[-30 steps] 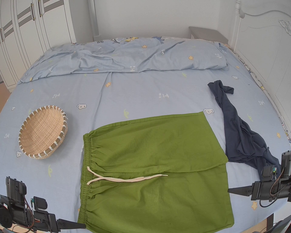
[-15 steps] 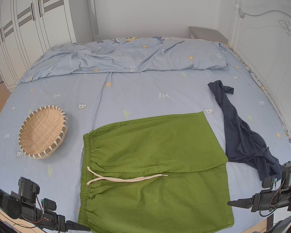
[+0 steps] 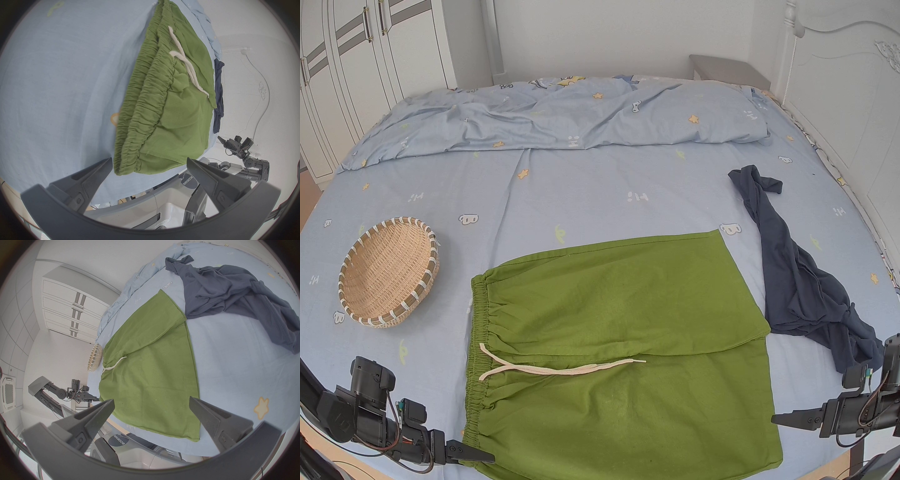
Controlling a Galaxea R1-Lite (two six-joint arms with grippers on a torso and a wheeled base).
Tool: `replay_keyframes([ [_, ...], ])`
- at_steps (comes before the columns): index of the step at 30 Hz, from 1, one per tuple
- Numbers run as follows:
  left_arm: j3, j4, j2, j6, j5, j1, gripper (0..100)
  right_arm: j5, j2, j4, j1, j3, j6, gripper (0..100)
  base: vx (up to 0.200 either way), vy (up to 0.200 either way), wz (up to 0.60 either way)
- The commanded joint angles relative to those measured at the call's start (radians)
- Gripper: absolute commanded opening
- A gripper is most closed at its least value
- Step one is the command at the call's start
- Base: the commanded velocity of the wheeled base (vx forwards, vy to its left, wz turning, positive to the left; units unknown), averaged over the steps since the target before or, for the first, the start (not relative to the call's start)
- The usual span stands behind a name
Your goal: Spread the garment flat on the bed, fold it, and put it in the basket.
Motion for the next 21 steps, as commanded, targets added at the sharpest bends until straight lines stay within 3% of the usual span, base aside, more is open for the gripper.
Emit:
replay_keyframes([
  [1,-0.008,-0.009,0.021,-0.014,-0.001,-0.020,100,0.000,-0.009,0.000,-0.001,0.000,0.001,100,0.000,0.000,0.00],
  [6,-0.010,-0.023,0.021,-0.025,-0.001,-0.018,100,0.000,-0.009,0.001,0.001,0.005,0.001,100,0.000,0.000,0.00],
  [7,-0.010,-0.023,0.021,-0.025,-0.001,-0.018,0,0.002,-0.009,0.001,0.001,0.008,0.001,100,0.000,0.000,0.00],
  [15,-0.004,-0.023,0.021,-0.023,0.001,-0.005,0,0.005,0.011,0.026,0.008,0.029,-0.003,100,0.000,0.000,0.00],
  [21,0.003,-0.023,0.019,-0.023,0.001,0.000,0,0.008,0.037,0.170,0.016,0.029,-0.031,100,0.000,0.000,0.00],
])
